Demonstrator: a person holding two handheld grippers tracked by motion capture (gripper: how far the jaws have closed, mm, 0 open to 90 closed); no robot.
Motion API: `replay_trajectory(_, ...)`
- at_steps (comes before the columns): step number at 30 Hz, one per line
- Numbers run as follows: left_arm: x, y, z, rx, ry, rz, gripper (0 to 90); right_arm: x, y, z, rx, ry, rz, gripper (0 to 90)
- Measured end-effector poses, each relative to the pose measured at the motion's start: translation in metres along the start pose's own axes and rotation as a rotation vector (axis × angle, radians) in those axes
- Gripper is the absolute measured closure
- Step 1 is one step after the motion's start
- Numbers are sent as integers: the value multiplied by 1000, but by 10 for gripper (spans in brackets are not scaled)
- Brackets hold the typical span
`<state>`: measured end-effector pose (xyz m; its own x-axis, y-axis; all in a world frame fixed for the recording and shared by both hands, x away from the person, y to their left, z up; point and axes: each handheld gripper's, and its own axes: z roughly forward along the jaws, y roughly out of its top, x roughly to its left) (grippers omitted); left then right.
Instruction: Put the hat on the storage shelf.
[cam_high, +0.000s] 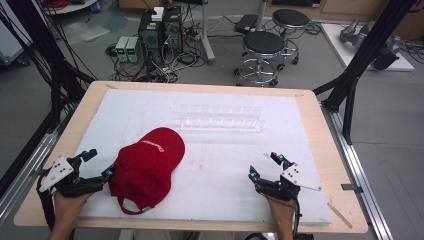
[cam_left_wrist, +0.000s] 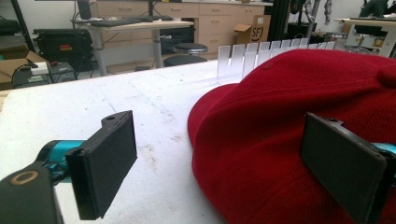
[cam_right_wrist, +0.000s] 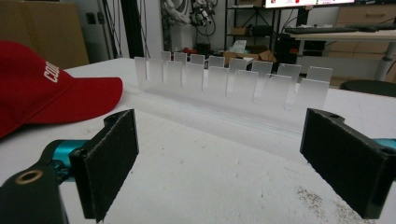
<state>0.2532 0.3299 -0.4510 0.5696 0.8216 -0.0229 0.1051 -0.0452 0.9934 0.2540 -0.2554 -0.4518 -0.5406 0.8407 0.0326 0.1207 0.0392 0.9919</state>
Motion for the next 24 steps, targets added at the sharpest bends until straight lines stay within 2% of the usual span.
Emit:
replay_trajectory(14,-1,0,-1,-5,-7,10,116,0,0,0,5,2,8,104)
replay_trajectory(24,2,-1,-3,-35,-41,-5,116,-1,0,1,11,-2,9,103)
